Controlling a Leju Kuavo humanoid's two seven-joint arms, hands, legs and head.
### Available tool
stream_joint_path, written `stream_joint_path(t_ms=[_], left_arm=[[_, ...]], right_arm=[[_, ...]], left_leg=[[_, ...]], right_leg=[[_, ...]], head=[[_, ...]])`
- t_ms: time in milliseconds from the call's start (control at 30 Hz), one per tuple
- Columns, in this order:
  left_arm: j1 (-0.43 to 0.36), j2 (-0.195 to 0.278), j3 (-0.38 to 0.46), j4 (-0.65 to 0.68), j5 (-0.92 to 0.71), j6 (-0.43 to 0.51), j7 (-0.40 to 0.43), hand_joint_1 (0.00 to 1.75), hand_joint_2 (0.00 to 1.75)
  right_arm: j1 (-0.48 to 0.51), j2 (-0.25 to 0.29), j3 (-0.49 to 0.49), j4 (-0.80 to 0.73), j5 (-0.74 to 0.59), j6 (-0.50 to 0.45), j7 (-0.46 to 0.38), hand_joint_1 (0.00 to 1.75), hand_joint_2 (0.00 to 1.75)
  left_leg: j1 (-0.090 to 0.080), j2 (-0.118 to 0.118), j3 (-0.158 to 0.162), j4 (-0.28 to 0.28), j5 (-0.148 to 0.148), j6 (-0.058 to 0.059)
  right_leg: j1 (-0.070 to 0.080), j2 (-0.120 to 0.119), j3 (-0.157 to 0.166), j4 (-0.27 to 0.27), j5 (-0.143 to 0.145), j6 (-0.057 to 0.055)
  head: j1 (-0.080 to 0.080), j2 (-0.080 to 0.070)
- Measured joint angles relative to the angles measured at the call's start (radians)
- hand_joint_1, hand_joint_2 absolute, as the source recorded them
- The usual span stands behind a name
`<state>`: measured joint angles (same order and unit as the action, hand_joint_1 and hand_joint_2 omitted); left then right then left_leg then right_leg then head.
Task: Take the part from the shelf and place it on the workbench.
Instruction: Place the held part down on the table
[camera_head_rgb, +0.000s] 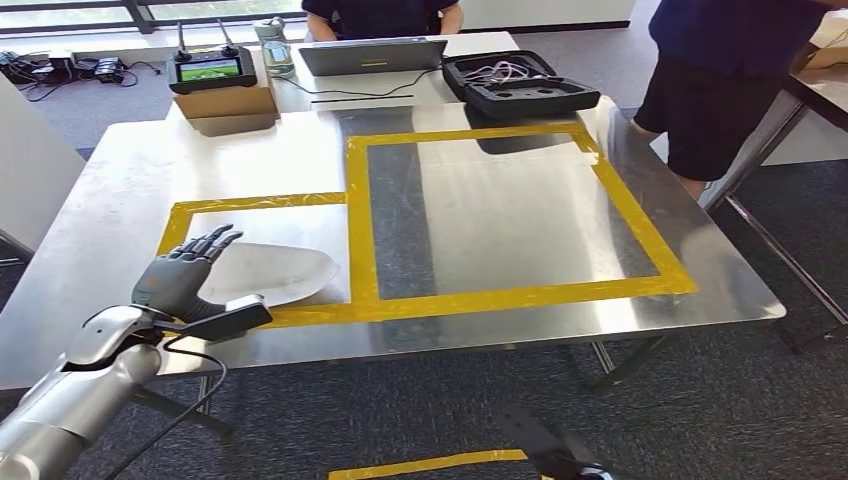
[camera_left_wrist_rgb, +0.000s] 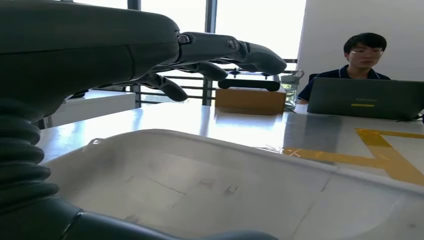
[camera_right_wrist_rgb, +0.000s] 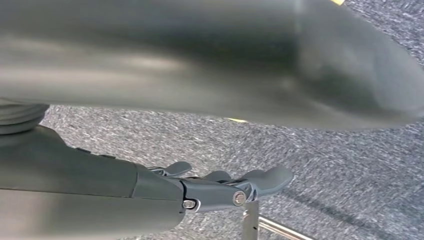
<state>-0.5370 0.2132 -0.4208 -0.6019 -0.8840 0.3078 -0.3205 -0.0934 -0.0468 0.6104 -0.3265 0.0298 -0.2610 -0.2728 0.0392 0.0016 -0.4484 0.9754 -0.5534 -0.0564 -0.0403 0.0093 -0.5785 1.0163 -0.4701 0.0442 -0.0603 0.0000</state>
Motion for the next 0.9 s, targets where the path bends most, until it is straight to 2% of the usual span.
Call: stream_joint_path(t_ms=[300,767,900], left_arm=[[0.044,-0.001,0.040,-0.078,0.106,-0.010,-0.023,0.00,0.00],[0.201,-0.005,0.138,-0.471,0.312,-0.102,-0.063,0.00,0.00],[0.253,-0.009,0.150,-0.584,0.394,-0.164,-0.075,0.00,0.00]], right_arm=[[0.007,-0.003,0.000,0.000,-0.001,-0.003,0.001,0.00,0.00],[0.020,-0.003,0.000,0.000,-0.018,-0.008,-0.009,0.00,0.00],[0.023,-0.003,0.000,0.000,-0.027,-0.012,-0.016,0.00,0.00]], left_leg=[[0.000,0.000,0.000,0.000,0.000,0.000],[0.000,0.000,-0.001,0.000,0.000,0.000],[0.000,0.001,-0.001,0.000,0.000,0.000]], right_leg=[[0.000,0.000,0.000,0.000,0.000,0.000],[0.000,0.000,0.000,-0.001,0.000,0.000],[0.000,0.000,0.000,-0.001,0.000,0.000]], head=[[0.000,0.000],[0.000,0.000],[0.000,0.000]])
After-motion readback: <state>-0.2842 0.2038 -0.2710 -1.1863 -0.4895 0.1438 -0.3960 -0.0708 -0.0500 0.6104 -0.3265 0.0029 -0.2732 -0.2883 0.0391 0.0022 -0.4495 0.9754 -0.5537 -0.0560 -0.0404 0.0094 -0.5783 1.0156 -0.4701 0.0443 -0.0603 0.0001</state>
